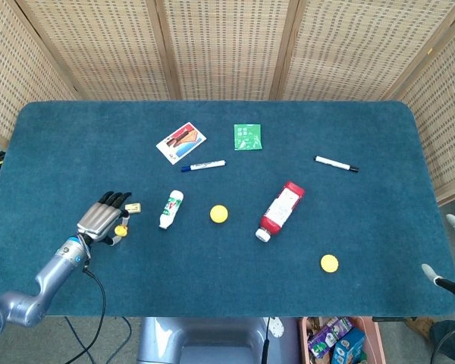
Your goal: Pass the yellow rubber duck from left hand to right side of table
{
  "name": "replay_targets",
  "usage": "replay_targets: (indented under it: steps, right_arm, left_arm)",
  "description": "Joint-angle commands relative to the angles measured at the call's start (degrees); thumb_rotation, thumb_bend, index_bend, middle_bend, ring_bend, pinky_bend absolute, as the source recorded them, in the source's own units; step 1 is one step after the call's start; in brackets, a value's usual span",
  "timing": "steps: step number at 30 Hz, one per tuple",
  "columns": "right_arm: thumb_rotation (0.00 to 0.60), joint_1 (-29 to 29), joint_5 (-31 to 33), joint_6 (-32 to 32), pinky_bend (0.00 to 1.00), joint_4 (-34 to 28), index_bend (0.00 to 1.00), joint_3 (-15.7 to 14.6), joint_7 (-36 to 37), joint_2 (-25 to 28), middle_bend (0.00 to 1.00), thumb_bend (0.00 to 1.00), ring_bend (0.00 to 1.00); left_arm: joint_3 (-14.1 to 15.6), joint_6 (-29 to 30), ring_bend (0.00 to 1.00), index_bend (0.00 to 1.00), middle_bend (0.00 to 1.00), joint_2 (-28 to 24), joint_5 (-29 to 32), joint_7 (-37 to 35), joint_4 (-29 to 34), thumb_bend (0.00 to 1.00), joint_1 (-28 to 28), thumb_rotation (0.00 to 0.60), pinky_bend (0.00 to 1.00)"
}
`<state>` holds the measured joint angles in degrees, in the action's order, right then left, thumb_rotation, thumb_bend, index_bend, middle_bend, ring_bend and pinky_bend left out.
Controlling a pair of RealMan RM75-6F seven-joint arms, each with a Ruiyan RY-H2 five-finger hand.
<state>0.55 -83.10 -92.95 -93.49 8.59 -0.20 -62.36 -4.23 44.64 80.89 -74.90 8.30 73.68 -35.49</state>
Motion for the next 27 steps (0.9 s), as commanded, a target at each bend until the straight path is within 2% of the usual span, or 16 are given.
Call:
replay_targets:
  steps: [1,7,13,16,20,23,27]
  right_arm:
    - [0.6,0.01,0.07,0.02,0.0,0.0,0.0,0.01,0.05,0.05,0.0,0.0,0.0]
    - [0.6,-0.21,0.26,0.35,0.0,0.15,0.0,0.05,-0.37,-0.09,0.0,0.0,0.0]
    - [0.6,-0.38,0.73,0.59,0.0,0.0,0.0,0.25,-0.87,-0.17,0.0,0.0,0.0]
    - [0.6,-0.43,1.23,0.74,0.0,-0.05,0.0,0.45,-0.88,-0.2,0.0,0.0,0.0]
    - [0.6,-0.51,2.58,1.37,0.0,0.11,0.0,0.88,-0.52,-0.08,0.0,0.0,0.0]
    - [0.6,-0.6,3.66,1.77,0.0,0.31,0.0,1.33,-0.24,0.04,0.0,0.0,0.0]
    - [0.6,-0.56,5.13,2.27,0.0,0.76,0.0,1.85,0.39,0.19,0.0,0.0,0.0]
  left_arm:
    - [-0.75,2.99,0.0,0.56,0.0,-2.29,-1.71,-2.06,3.25,0.33,0.49,0.6,0.0]
    - [-1.42,9.17,0.0,0.56,0.0,-7.53,-11.07,-6.87,11.73,0.33,-0.64,0.6,0.0]
    - [-1.26,10.22,0.0,0.57,0.0,-8.43,-21.16,-4.47,17.15,0.32,-5.55,0.6,0.0]
    - [-1.64,8.28,0.0,0.58,0.0,-6.88,-24.24,-2.82,18.88,0.32,-8.91,0.6,0.0]
    - [-2.42,2.39,0.0,0.6,0.0,-2.78,-27.06,-0.21,18.77,0.32,-15.17,0.6,0.0]
    - [-1.99,-1.12,0.0,0.61,0.0,2.11,-28.87,-0.94,15.21,0.33,-19.79,0.6,0.0]
    - [-0.66,-2.6,0.0,0.61,0.0,7.51,-30.79,-1.66,9.68,0.33,-23.19,0.6,0.0]
